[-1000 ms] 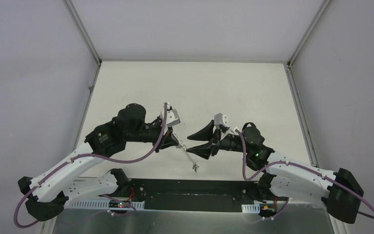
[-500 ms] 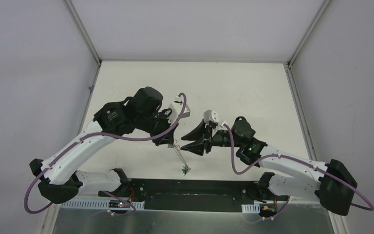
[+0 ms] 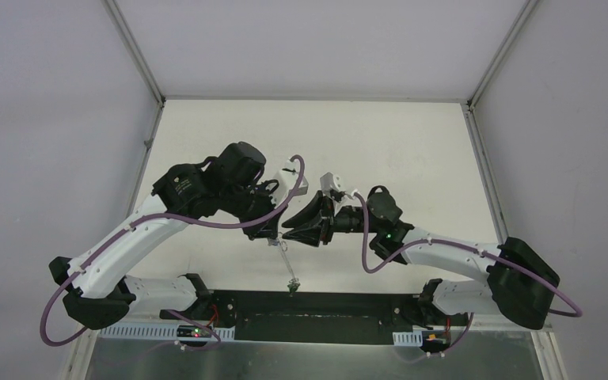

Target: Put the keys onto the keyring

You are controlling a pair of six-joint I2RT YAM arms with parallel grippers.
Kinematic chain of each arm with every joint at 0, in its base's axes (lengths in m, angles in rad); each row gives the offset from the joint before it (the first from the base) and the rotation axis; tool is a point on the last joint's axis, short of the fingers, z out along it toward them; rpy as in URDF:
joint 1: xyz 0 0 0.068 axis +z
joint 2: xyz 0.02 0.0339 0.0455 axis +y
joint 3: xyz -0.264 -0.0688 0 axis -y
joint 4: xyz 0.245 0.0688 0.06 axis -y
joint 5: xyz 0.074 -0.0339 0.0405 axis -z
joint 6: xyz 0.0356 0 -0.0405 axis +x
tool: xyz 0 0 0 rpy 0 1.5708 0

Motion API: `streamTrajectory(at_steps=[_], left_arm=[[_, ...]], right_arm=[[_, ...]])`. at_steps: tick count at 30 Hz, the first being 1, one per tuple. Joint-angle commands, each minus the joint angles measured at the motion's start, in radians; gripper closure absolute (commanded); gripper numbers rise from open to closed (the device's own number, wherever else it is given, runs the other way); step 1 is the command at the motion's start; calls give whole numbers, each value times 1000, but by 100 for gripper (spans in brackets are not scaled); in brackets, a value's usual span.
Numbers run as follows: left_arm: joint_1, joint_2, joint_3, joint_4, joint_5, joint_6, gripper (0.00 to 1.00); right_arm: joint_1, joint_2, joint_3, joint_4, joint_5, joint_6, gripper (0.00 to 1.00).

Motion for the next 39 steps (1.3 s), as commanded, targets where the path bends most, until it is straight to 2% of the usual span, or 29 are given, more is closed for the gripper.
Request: streamTrajectory(at_steps=[1, 6, 11, 24, 27, 30, 33, 34, 39], left_arm=[[-6, -9, 33, 17, 27, 4, 100], [-6, -19, 27, 26, 29, 1, 100], [-6, -36, 12, 42, 33, -1, 100], [-6, -49, -24, 71, 65, -10, 100], [-6, -53, -27, 87, 79, -10, 100], [-6, -63, -30, 101, 77, 0, 100], [-6, -91, -37, 131, 54, 1, 74], [-6, -107, -46, 145, 46, 1, 69], [-6, -236, -141, 305, 1, -3, 57]], right_arm=[[5, 21, 52, 120, -44, 44, 66], [7, 46, 53, 132, -79, 81, 66], [9, 71, 54, 153, -120, 102, 76], [15, 81, 71, 157, -126, 99, 82], [14, 78, 72, 145, -128, 96, 100], [14, 68, 64, 139, -122, 89, 100], [14, 49, 46, 138, -106, 84, 100], [13, 41, 39, 138, -102, 80, 100], [3, -8, 2, 137, -62, 71, 100]])
